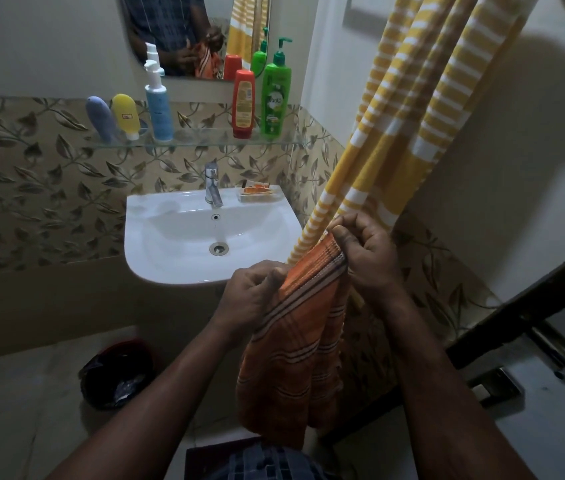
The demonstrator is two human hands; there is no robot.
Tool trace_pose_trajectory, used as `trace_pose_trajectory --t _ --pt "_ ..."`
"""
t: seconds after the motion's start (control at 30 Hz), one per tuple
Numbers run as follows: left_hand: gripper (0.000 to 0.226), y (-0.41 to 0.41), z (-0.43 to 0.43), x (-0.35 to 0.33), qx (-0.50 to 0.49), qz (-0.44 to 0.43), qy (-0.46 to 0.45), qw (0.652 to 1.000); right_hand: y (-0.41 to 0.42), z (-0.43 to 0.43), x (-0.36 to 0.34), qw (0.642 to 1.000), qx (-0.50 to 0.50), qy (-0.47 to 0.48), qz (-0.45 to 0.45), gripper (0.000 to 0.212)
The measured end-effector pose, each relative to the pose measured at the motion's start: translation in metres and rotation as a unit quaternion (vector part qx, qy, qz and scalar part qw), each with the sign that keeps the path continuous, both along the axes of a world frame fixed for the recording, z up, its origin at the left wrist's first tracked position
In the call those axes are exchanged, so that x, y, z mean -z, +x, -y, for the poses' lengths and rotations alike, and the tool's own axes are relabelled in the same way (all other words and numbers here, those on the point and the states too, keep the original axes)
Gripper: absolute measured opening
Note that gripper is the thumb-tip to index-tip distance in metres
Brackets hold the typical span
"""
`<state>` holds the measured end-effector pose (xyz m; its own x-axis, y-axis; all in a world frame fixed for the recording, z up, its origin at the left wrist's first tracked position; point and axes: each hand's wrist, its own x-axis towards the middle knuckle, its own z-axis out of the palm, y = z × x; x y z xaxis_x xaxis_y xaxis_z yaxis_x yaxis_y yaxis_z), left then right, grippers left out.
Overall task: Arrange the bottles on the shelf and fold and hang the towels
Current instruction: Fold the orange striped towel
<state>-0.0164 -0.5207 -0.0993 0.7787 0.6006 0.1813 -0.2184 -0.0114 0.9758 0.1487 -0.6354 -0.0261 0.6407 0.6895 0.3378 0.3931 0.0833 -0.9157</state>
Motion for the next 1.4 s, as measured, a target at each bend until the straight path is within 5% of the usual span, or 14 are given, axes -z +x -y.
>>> trace_pose_trajectory --t 0.13,0.27,0.4,0.53,0.67,0.73,0.93,1.07,1.4 --pt "0.03 0.003 0.003 -0.003 0.098 -0.078 0.127 0.984 -0.004 -0.002 0.001 1.0 -0.009 -0.014 0.025 0.012" --pt "0.013 0.004 -0.003 0.0 0.008 -0.108 0.141 0.984 -0.002 -0.001 0.003 1.0 -0.009 -0.016 0.021 0.01" --pt "0.039 0.007 -0.005 0.002 0.103 -0.197 0.242 0.944 -0.006 0.0 0.0 0.999 -0.029 0.001 0.024 0.012" --pt "0.066 0.011 -0.002 0.009 0.123 -0.286 0.218 0.925 -0.004 0.002 -0.002 0.999 -0.033 0.016 0.007 0.014" --pt "0.04 0.008 -0.011 0.011 -0.047 -0.249 0.262 0.931 0.01 0.007 0.005 1.0 0.004 0.001 0.014 0.009" --pt "0.024 0.003 -0.014 0.011 -0.109 -0.194 0.199 0.954 0.015 0.009 0.01 0.999 0.045 -0.002 0.02 0.009" --pt "0.017 -0.006 -0.006 0.005 -0.084 -0.081 0.012 0.993 0.019 0.008 0.01 0.994 0.101 0.0 0.034 0.012" --pt "0.024 -0.012 -0.003 0.002 -0.1 -0.05 -0.022 0.993 0.018 0.005 0.012 0.992 0.121 -0.002 0.04 0.013" --pt "0.026 -0.013 -0.005 -0.002 -0.198 -0.127 0.137 0.962 0.021 0.003 0.011 0.989 0.135 -0.008 0.052 0.019"
